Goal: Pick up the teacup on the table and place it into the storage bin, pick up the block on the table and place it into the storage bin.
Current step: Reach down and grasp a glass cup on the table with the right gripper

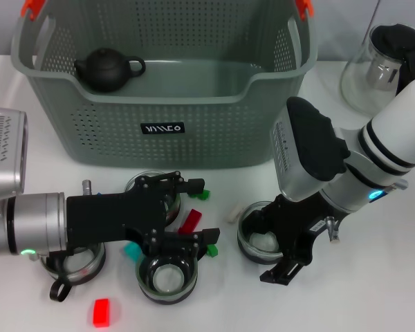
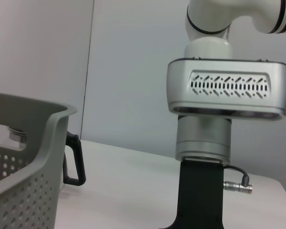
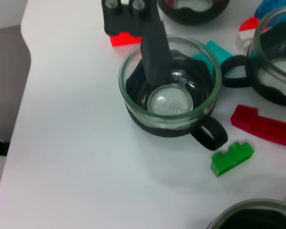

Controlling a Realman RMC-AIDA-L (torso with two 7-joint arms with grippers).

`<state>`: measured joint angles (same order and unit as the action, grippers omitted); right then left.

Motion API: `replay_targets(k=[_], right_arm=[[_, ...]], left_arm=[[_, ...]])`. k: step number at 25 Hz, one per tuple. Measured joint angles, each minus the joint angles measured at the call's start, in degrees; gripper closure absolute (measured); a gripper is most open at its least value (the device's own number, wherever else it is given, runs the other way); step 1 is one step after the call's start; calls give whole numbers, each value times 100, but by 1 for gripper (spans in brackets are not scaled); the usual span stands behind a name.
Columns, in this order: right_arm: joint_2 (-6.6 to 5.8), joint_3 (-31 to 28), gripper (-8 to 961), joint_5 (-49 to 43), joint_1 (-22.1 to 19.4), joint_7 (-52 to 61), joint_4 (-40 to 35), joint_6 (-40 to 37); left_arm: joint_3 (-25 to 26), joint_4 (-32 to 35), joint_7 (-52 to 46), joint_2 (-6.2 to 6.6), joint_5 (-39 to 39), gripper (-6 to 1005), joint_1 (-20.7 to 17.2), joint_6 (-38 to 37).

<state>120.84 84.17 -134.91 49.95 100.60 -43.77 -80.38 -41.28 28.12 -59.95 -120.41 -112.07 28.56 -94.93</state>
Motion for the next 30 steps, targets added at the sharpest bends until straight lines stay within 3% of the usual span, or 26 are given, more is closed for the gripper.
replay_targets(k=[15,18,30], right_arm=[[-3,493,55,-25,43,384,0,45],[-9,540,277,-29,50,447,-23,42],[-25,519,749,1,-18,470,-211,-47]], left_arm=[[50,-9,8,-1,2,126,0,8],[50,-9,15,0,2,126,0,10],[66,-8,83,-6,2,126,-54,19]])
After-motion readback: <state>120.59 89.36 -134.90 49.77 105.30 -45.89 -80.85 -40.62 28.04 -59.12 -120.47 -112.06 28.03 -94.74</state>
